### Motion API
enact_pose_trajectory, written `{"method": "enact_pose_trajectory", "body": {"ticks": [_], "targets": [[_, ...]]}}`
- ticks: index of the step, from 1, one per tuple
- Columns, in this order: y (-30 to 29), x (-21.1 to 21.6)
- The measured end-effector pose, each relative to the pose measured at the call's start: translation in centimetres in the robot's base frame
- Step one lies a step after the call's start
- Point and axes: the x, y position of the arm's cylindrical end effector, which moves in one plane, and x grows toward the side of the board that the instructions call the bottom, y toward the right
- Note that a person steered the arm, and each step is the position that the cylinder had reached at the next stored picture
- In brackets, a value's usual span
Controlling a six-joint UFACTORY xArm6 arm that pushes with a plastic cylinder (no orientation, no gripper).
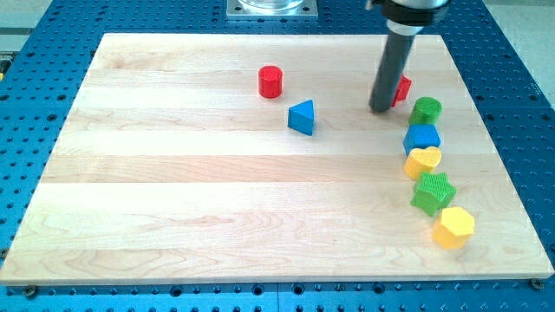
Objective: Place your arm diagonally bottom right to the red star
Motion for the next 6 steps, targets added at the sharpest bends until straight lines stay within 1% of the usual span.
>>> {"method": "enact_pose_trajectory", "body": {"ticks": [2,3,4,5,6], "targets": [[3.3,-3.4],[3.5,-7.5],[9.3,-9.3],[11.2,-7.2],[10.1,-5.9]]}}
